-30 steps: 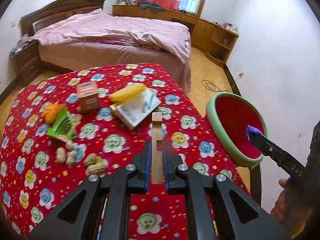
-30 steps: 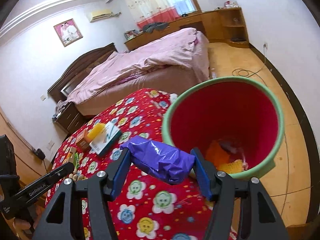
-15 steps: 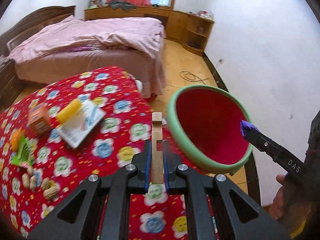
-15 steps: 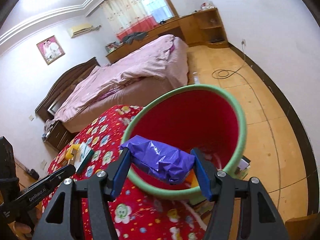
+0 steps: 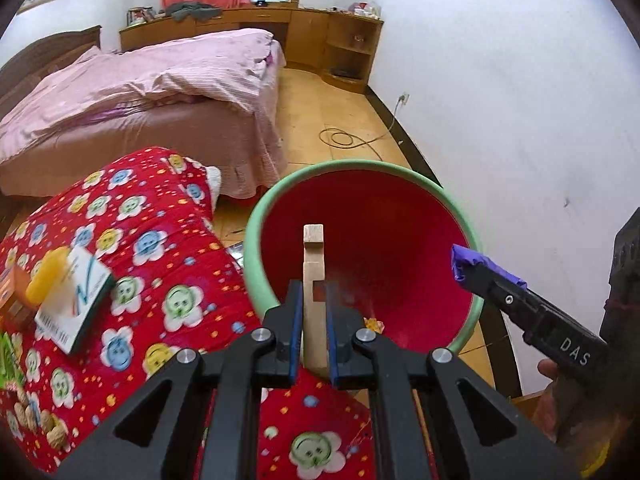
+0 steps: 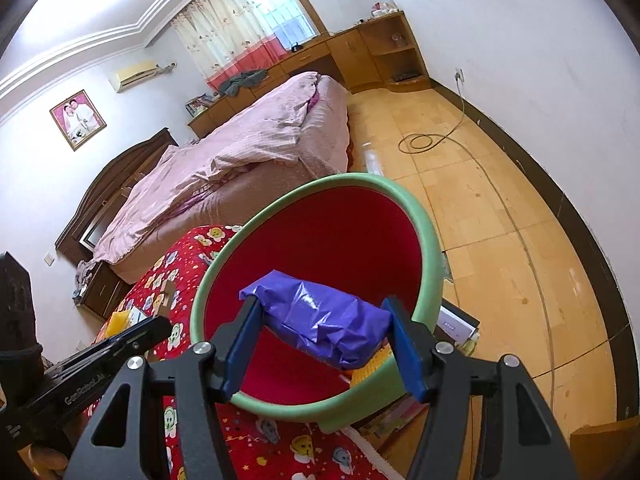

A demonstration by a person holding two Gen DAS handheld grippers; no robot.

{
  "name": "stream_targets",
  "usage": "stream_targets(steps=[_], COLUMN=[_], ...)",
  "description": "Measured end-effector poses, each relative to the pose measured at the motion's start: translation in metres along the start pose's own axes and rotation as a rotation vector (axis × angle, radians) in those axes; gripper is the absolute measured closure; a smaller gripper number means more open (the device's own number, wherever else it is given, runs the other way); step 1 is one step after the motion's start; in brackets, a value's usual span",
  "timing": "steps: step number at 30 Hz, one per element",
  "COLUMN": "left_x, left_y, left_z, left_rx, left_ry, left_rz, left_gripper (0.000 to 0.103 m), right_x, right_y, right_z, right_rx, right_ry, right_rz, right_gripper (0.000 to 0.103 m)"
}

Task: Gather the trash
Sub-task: 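Open both tools to drop the bag and stick into the bucket, then grasp the green mosquito-coil box with the left tool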

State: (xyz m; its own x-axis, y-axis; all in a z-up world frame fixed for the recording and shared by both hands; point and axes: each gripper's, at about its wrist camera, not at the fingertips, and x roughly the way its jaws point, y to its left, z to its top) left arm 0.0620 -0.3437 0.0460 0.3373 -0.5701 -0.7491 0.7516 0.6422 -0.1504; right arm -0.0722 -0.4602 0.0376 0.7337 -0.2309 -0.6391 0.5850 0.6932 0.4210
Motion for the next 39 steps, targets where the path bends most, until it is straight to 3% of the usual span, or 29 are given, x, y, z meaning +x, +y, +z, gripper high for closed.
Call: stream_targets(steps=[3,7,21,39], left_x=[0.005,0.008,-0.001,-0.061], left_y=[0.0,0.002,0.021,0.083], left_z=[0.002,0.003,-0.009,-0.041], left_rx=[-0.008,-0.029,-0.098,-0.239], left_ry=[0.004,0.006,0.025,-0.038], left_rz=[-0.013,-0.004,0.012,0.123], left_gripper=[0.092,0.075,0.074,0.074], right_x=[0.004,0.004,0.004,-0.006], right_y=[-0.003,-0.003,0.009,0.054], right_z=[0.001,0.001,-0.003,-0.022], right_rx=[0.006,0.008,-0.004,-0.075], right_ry=[0.005,0.007,0.015,0.043], right_rz=[0.004,0.006,0.027,0.091], right_gripper=[0.038,0.036,0.03,0.028])
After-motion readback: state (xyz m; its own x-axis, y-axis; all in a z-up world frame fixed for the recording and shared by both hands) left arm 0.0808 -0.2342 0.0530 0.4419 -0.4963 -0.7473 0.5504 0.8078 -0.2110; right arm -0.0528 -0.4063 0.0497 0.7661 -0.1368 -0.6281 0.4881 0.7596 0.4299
